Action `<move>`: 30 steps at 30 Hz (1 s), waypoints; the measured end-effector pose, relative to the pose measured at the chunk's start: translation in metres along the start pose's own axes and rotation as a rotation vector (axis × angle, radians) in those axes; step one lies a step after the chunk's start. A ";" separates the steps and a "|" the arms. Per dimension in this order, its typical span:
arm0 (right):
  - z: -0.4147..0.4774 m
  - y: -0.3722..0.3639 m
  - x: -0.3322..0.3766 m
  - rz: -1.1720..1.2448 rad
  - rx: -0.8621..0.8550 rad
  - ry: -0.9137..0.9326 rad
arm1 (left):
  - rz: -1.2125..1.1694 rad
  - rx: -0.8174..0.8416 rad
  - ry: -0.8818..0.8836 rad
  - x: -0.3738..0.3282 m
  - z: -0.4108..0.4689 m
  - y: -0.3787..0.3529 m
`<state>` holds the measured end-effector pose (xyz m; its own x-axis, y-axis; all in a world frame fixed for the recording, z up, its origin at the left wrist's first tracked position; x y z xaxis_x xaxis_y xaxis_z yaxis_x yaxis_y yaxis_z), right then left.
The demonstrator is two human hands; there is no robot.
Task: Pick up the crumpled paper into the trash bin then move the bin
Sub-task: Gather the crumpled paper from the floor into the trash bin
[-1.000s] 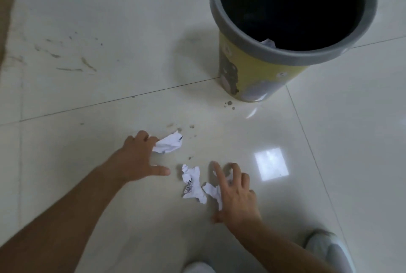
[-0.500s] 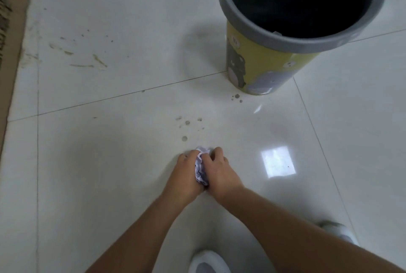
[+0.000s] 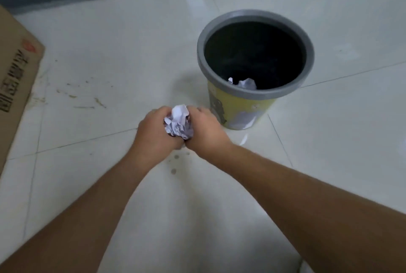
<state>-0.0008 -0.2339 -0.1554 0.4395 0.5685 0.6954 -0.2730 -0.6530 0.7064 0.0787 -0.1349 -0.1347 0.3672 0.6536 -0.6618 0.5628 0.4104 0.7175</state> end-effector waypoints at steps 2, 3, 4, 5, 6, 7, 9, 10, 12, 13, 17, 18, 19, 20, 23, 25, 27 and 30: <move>0.027 0.036 0.027 -0.092 -0.067 0.083 | 0.010 -0.061 -0.083 -0.037 0.017 0.038; 0.038 0.056 0.040 -0.128 -0.114 0.113 | 0.017 -0.093 -0.125 -0.057 0.024 0.055; 0.048 0.078 0.051 -0.138 -0.162 0.132 | 0.012 -0.123 -0.158 -0.076 0.031 0.071; 0.054 0.099 0.061 -0.130 -0.205 0.145 | -0.005 -0.149 -0.187 -0.095 0.036 0.083; 0.058 0.121 0.068 -0.130 -0.238 0.156 | -0.029 -0.170 -0.218 -0.113 0.041 0.092; 0.060 0.141 0.072 -0.141 -0.255 0.160 | -0.050 -0.183 -0.251 -0.131 0.045 0.096; 0.057 0.176 0.069 -0.141 -0.263 0.139 | -0.085 -0.173 -0.305 -0.161 0.052 0.092; 0.053 0.191 0.063 -0.117 -0.273 0.119 | -0.096 -0.157 -0.322 -0.172 0.056 0.086; 0.045 0.212 0.050 -0.107 -0.313 0.076 | -0.095 -0.130 -0.345 -0.191 0.063 0.070; 0.041 0.219 0.043 -0.131 -0.330 0.061 | -0.096 -0.119 -0.356 -0.197 0.066 0.061; 0.037 0.235 0.024 -0.166 -0.358 0.066 | -0.121 -0.081 -0.380 -0.212 0.073 0.039; 0.037 0.238 0.021 -0.154 -0.366 0.071 | -0.119 -0.081 -0.387 -0.214 0.075 0.036; 0.038 0.241 0.018 -0.151 -0.376 0.077 | -0.121 -0.084 -0.394 -0.215 0.076 0.034; 0.038 0.242 0.016 -0.155 -0.383 0.084 | -0.127 -0.089 -0.397 -0.217 0.076 0.033; 0.042 0.243 0.010 -0.165 -0.378 0.085 | -0.137 -0.111 -0.395 -0.218 0.078 0.028; 0.042 0.244 0.003 -0.159 -0.384 0.070 | -0.128 -0.118 -0.396 -0.219 0.078 0.022; 0.041 0.245 -0.004 -0.172 -0.388 0.054 | -0.109 -0.112 -0.399 -0.221 0.077 0.016; 0.038 0.245 -0.017 -0.189 -0.295 -0.008 | 0.023 0.005 -0.335 -0.221 0.081 0.009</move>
<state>-0.0423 -0.4229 0.0012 0.5124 0.6607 0.5485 -0.4213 -0.3632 0.8310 0.0623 -0.3273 0.0007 0.6027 0.4165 -0.6807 0.5547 0.3946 0.7325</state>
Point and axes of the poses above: each hand's wrist, its own z-axis towards the middle knuckle, its own y-axis out of the back of the hand, x = y × z, the point moved 3 cm from there along z, towards the middle knuckle
